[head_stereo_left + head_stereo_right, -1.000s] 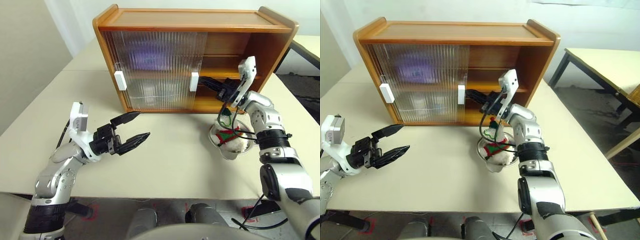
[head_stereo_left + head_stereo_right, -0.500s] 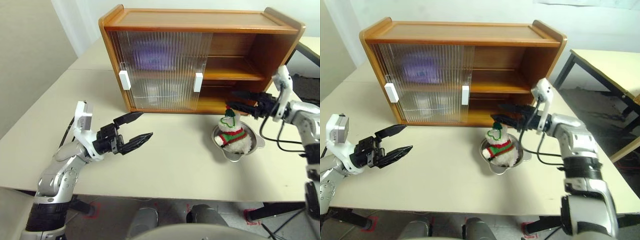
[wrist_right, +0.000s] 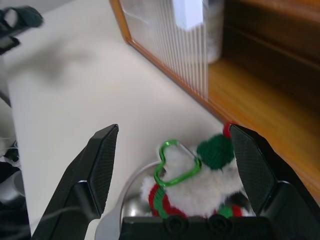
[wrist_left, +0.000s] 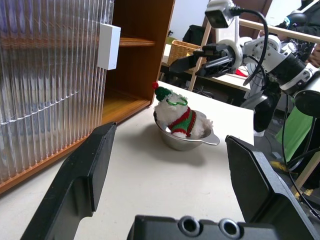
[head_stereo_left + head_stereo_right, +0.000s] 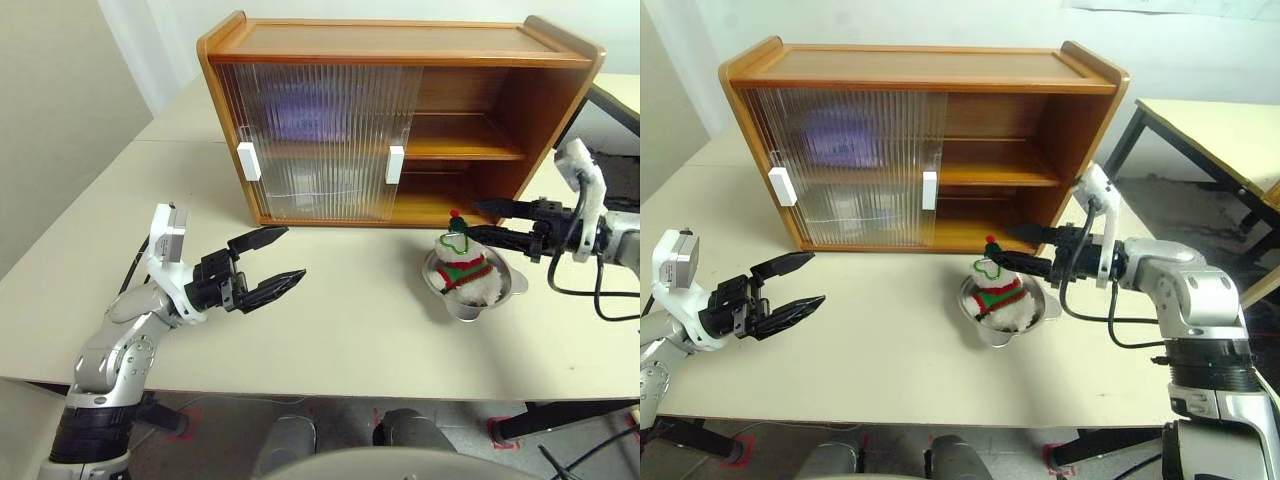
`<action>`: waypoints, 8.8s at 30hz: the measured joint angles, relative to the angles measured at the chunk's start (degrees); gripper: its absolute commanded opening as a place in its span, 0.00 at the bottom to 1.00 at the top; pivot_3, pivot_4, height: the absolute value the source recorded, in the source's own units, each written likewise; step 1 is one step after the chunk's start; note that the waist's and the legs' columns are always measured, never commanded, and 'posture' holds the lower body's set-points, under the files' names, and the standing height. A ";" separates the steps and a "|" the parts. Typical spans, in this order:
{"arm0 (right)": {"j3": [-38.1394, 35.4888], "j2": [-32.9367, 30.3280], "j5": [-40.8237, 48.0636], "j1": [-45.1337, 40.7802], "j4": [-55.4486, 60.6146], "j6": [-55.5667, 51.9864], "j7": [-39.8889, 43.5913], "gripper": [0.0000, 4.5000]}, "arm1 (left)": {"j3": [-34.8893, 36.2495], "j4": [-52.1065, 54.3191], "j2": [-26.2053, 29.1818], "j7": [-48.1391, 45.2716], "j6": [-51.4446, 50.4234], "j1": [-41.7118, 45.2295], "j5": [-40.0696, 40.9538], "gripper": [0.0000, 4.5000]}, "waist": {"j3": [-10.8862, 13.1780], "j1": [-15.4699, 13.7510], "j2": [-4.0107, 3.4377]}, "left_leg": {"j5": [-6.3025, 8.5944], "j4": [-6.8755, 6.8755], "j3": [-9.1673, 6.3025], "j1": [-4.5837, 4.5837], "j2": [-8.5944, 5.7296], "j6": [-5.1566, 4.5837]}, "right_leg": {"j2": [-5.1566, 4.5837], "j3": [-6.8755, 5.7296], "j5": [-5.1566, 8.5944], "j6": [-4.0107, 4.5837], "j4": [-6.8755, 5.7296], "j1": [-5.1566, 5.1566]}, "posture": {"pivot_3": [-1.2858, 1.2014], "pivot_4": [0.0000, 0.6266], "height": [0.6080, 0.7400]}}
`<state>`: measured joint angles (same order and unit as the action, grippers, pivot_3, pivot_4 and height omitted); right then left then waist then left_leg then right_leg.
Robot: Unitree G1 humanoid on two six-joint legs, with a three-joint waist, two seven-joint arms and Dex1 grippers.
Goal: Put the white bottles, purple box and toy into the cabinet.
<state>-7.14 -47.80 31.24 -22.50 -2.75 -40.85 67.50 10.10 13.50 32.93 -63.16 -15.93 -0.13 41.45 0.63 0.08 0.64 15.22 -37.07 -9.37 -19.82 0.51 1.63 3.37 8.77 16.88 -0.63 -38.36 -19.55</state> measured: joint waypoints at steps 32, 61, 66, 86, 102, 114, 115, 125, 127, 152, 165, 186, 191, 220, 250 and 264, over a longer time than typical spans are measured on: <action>3.31 -1.76 -0.27 6.94 8.85 -13.62 -10.87 0.99 | 0.00 -1.48 0.11 -1.55 -0.03 0.98 -0.21 1.00 | -0.03 0.62 0.02 | 0.09 -0.05 0.06 -0.17 -0.01 -0.15 | -0.01 0.02 0.06 -0.30 0.01 -0.15 | 0.50 0.00 1.00; 9.27 0.48 -4.59 2.12 5.14 -13.26 -14.32 0.00 | 0.36 -1.05 0.62 0.15 -0.04 1.07 -0.50 1.00 | -0.11 0.46 0.04 | 0.10 -0.04 0.04 -0.15 0.00 -0.16 | -0.02 0.02 0.03 -0.30 0.00 -0.17 | 0.51 0.00 1.00; 5.36 1.19 -1.18 -0.27 3.49 -15.00 -12.95 0.00 | 0.35 -1.05 0.61 0.34 -0.05 1.38 -0.50 1.00 | -0.12 0.49 0.01 | 0.09 -0.04 0.07 -0.20 0.00 -0.15 | -0.02 0.04 0.01 -0.30 0.00 -0.23 | 0.51 0.00 1.00; -8.25 3.02 7.06 -17.32 -4.17 -14.07 -14.19 0.00 | 0.36 -1.10 1.16 0.14 -0.72 2.88 -0.28 1.00 | -0.18 0.54 -0.08 | 0.09 0.00 0.14 -0.22 0.05 -0.17 | -0.03 0.09 -0.29 0.21 0.00 -0.37 | 0.50 0.00 1.00; -7.74 10.62 -0.83 -21.90 -13.65 6.87 -21.92 0.00 | 0.57 -1.21 2.05 -0.35 -0.71 2.79 -0.27 1.00 | -0.19 0.87 -0.14 | 0.09 0.12 0.13 -0.28 0.11 -0.21 | -0.09 0.11 -0.40 0.02 0.01 -0.52 | 0.50 0.00 1.00; -4.95 16.33 -10.05 -24.74 -21.44 21.08 -27.46 0.00 | 0.71 -0.96 2.24 0.10 -1.48 2.68 0.18 1.00 | -0.21 2.01 -0.20 | 0.09 0.16 0.13 -0.28 0.22 -0.21 | -0.19 0.11 -0.64 0.07 0.03 -0.59 | 0.51 0.00 1.00; -4.79 16.84 -10.73 -25.06 -22.38 22.31 -27.75 0.00 | 0.80 -0.95 2.32 0.11 -1.50 2.66 0.19 1.00 | -0.21 2.09 -0.21 | 0.08 0.16 0.13 -0.26 0.25 -0.22 | -0.18 0.12 -0.65 0.05 0.03 -0.59 | 0.51 0.00 1.00; -4.17 19.59 -13.60 -26.94 -29.20 29.55 -29.14 0.00 | 1.20 -0.83 2.52 0.13 -1.55 2.21 0.25 1.00 | -0.19 2.38 -0.26 | -0.19 0.15 0.07 -0.25 0.72 -0.37 | -0.10 0.17 -0.95 -0.01 0.04 -0.67 | 0.51 0.00 1.00; -4.17 19.71 -13.61 -26.93 -29.23 29.82 -29.09 0.00 | 1.20 -0.84 2.52 0.12 -1.55 2.21 0.25 1.00 | -0.19 2.40 -0.27 | -0.20 0.16 0.11 -0.27 0.73 -0.36 | -0.09 0.15 -1.13 0.29 0.04 -0.71 | 0.51 0.00 1.00; -4.14 20.11 -12.96 -26.89 -26.80 22.60 -27.29 0.00 | 1.39 -0.54 2.53 0.64 -1.81 2.59 0.24 1.00 | -0.20 2.59 -0.25 | -0.18 0.25 0.21 -0.34 0.70 -0.34 | 0.01 0.18 -1.18 0.48 0.06 -0.86 | 0.51 0.00 1.00; -3.14 21.29 -13.47 -26.84 -26.09 22.92 -27.97 0.00 | 1.39 0.08 2.64 1.13 -2.78 2.98 0.54 1.00 | -0.23 2.57 -0.25 | -0.06 0.30 0.11 -0.33 0.91 -0.14 | 0.47 0.19 -1.05 0.76 0.07 -0.86 | 0.51 0.00 1.00; -3.13 24.63 -16.11 -29.99 -34.48 34.32 -32.74 0.00 | 1.39 1.15 2.84 1.69 -3.56 2.95 0.78 1.00 | -0.21 2.06 -0.27 | -0.05 0.36 -0.18 -0.61 1.38 -0.14 | 0.86 0.17 -1.29 1.28 0.10 -1.17 | 0.51 0.00 1.00; -2.79 24.73 -16.28 -29.99 -34.48 34.08 -32.48 0.00 | 1.39 1.15 2.84 1.67 -3.62 2.94 0.78 1.00 | -0.21 1.98 -0.27 | -0.05 0.36 -0.17 -0.59 1.41 -0.14 | 0.90 0.17 -1.30 1.28 0.11 -1.14 | 0.51 0.00 1.00; -2.71 24.30 -18.63 -30.35 -36.88 36.16 -33.91 1.00 | 1.38 0.22 2.24 0.60 -2.39 2.77 0.33 1.00 | -0.21 1.74 -0.28 | -0.05 0.34 -0.18 -0.58 1.76 -0.14 | 1.19 0.13 -1.45 1.39 0.11 -1.17 | 0.51 0.00 1.00; -3.80 1.32 -0.70 -10.26 -3.04 -2.94 -10.11 1.00 | 1.37 0.09 2.70 -0.78 -2.45 2.84 0.35 1.00 | -0.20 1.00 -0.28 | -0.07 -0.01 0.35 -0.16 1.65 -0.05 | 1.62 0.18 -1.15 0.56 0.11 -0.63 | 0.50 0.00 1.00; -12.23 0.97 4.44 3.27 -6.31 -20.89 -19.99 1.00 | 1.41 -0.26 2.97 -2.28 -2.37 2.85 0.38 1.00 | -0.20 1.01 -0.27 | 0.02 -0.16 0.34 -0.27 1.67 0.04 | 1.60 0.18 -1.09 0.54 0.11 -0.67 | 0.51 0.00 1.00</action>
<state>-19.37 -46.83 35.68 -19.23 -9.07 -61.74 47.50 11.51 13.24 35.90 -65.44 -18.31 2.72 41.83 0.43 1.10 0.36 15.24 -37.22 -9.03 -20.09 2.18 1.67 4.97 8.96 15.79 -0.09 -38.25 -20.23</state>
